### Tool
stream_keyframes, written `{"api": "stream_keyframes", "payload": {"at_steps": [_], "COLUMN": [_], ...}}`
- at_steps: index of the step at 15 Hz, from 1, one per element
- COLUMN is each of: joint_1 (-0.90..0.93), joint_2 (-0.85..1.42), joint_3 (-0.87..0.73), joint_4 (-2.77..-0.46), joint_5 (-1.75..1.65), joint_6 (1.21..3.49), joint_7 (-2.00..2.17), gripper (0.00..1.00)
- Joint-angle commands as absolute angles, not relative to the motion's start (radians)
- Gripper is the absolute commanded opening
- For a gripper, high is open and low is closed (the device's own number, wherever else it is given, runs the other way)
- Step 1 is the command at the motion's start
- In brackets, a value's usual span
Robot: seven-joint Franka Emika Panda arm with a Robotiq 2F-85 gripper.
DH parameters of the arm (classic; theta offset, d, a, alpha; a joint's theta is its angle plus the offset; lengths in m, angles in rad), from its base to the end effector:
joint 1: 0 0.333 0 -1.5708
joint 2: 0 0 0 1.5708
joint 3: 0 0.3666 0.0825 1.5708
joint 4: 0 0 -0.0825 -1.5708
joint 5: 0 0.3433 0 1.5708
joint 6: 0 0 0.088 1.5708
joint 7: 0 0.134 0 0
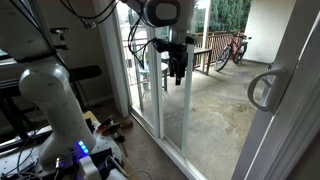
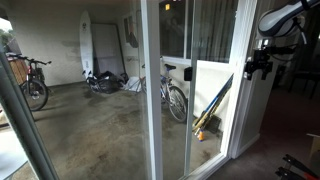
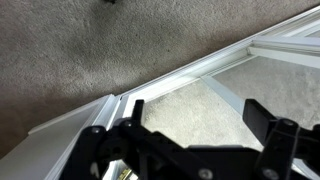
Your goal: Slide the glass door to the left.
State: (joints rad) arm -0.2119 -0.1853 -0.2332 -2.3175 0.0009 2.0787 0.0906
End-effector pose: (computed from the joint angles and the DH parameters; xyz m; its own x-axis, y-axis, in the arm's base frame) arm 0.3861 -0.1880 0.4549 0.8612 -0.5045 -0.0620 -0.5071 -0.8611 -0.0379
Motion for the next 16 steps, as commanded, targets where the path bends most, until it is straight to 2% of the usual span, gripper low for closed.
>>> {"api": "stream_keyframes", "payload": {"at_steps": [1, 6, 10, 16], "joint_1": [-0.242, -0.266, -0.298, -0.344], "joint_2": [-0.15, -0.071, 0.033, 0.172], "joint_3": [-0.264, -0.31, -0.353, -0.345], "joint_4": [-2.327, -2.273, -2.14, -1.989], "joint_5": [-0.077, -0.143, -0.099, -0.05], "joint_6": [2.109, 2.129, 2.092, 2.042], "joint_7": [-0.074, -0.267, -0.418, -0.431], "gripper": [1.0, 1.0, 1.0, 1.0]}}
